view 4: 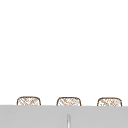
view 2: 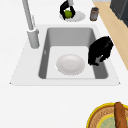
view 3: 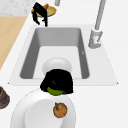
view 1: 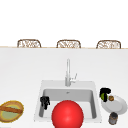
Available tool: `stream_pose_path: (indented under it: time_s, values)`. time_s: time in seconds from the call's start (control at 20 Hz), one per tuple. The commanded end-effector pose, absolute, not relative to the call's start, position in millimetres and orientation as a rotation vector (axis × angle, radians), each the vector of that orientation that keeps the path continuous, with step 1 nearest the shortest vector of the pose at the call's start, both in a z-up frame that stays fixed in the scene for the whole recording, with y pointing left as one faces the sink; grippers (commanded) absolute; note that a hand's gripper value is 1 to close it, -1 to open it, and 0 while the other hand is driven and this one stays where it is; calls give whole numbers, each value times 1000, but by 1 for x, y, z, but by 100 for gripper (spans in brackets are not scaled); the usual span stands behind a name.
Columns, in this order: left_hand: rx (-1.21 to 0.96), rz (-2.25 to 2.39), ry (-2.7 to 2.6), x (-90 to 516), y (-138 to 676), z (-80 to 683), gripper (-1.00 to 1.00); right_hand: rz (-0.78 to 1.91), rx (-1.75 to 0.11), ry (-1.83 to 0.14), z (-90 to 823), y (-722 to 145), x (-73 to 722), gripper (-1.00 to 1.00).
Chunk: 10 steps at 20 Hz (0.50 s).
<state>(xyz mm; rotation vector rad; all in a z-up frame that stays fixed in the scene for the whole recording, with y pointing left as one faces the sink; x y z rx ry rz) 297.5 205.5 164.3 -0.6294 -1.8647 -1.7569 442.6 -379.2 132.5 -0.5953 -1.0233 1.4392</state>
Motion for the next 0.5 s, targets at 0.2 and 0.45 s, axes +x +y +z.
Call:
stream_pose_path:
  time_s: [0.2,0.45]
  values:
    - [-629,-1757,-1865,297,205,164,0,1421,-537,-1020,99,-436,452,100]
    - [-629,-1757,-1865,297,205,164,0,1270,-363,-1160,95,-457,452,100]
